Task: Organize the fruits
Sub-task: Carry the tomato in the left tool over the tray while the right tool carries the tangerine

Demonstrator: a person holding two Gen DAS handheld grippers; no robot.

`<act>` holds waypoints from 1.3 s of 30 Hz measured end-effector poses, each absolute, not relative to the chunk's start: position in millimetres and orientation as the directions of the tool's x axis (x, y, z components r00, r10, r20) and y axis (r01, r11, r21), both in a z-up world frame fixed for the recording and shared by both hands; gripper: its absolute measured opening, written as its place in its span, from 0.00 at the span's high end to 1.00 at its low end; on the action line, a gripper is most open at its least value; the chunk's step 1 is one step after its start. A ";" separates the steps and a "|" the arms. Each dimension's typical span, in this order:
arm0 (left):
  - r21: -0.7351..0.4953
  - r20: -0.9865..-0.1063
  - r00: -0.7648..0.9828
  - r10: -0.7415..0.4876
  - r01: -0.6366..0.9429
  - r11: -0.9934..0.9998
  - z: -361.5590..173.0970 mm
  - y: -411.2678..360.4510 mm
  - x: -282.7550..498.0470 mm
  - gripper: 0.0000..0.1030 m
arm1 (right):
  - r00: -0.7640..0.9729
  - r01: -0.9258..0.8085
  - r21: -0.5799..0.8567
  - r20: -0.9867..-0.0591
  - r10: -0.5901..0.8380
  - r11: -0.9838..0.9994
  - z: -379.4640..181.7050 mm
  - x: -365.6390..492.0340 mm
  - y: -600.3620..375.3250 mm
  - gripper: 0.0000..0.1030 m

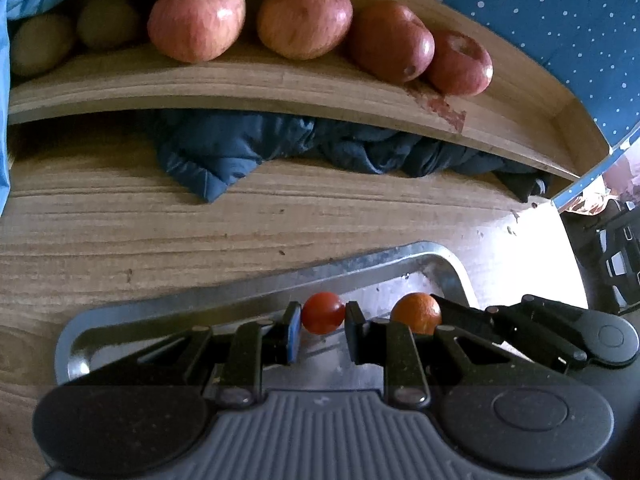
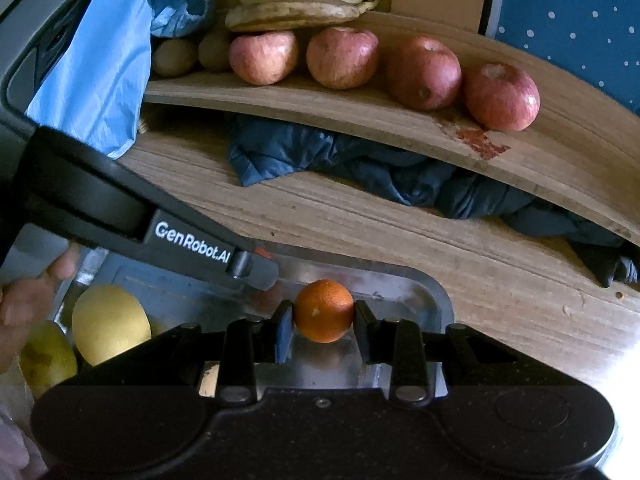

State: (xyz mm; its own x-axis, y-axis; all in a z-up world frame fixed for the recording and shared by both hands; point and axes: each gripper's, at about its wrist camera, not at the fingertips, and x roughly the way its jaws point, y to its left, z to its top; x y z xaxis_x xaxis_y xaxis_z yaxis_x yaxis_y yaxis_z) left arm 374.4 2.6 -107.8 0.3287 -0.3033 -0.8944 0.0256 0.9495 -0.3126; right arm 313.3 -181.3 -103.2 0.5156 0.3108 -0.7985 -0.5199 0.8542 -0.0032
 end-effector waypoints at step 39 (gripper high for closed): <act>-0.287 -0.925 0.254 -0.282 0.016 0.958 -114.2 7.9 368.2 0.75 | 0.443 -0.569 0.016 -0.836 0.323 0.822 -108.5 321.8 -174.5 0.67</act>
State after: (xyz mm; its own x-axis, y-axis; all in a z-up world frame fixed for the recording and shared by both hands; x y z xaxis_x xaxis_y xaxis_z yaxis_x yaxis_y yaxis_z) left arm 368.2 7.9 -114.2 0.2537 -0.2816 -0.9254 0.0158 0.9578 -0.2871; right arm 321.8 -174.5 -108.5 0.4432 0.3228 -0.8363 -0.5694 0.8219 0.0156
